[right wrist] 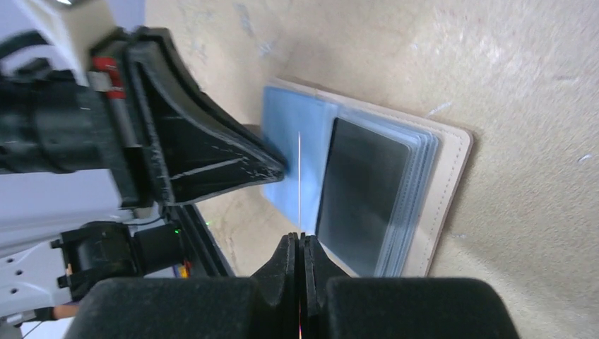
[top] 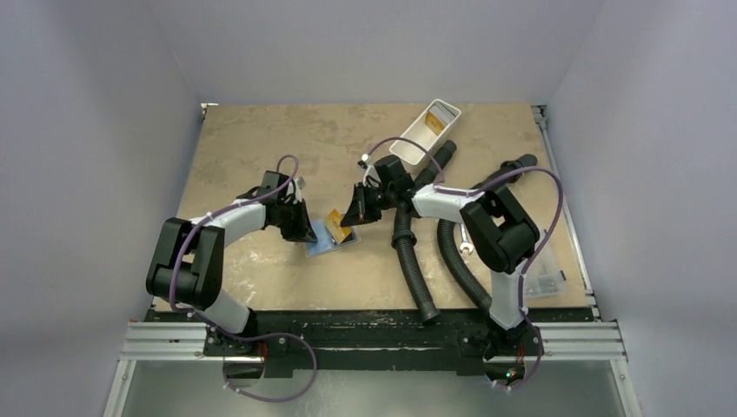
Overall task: Put the credit cards into the card holder
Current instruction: Insert the credit card into the card holder.
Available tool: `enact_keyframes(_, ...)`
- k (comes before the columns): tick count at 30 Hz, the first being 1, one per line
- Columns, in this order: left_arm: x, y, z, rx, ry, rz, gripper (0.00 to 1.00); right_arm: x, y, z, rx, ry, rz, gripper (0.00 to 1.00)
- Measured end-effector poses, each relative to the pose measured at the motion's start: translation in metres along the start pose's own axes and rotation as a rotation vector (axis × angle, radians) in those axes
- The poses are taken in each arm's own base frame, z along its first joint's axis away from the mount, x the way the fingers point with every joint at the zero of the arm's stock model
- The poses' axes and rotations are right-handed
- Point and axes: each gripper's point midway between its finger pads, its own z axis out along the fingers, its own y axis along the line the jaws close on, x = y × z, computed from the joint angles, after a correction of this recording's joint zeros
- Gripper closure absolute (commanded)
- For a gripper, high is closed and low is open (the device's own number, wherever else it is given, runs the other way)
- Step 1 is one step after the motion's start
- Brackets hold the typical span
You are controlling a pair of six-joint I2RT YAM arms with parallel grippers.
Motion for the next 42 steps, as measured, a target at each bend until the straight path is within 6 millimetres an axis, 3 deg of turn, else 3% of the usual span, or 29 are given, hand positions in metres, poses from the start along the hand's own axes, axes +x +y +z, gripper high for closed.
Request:
enact_keyframes(6,0.0,0.001,0.0,-0.006,0.0,-0.001,1.0,0.017,-0.019,0.014,0.053,0.053,0.024,1.0)
enact_keyframes(13,0.0,0.001,0.0,-0.009,0.0,0.0,1.0,0.01,-0.017,0.018,0.046,0.046,-0.001,1.0)
enact_keyframes(21,0.0,0.001,0.0,-0.01,0.0,-0.001,1.0,0.013,-0.028,0.028,0.052,0.066,0.012,1.0)
enact_keyframes(35,0.0,0.002,-0.001,-0.016,-0.003,0.0,1.0,0.011,-0.032,0.026,0.086,0.067,-0.007,1.0)
enact_keyframes(42,-0.001,0.004,-0.002,-0.028,-0.008,0.0,1.0,0.006,-0.026,0.008,0.15,0.046,-0.027,1.0)
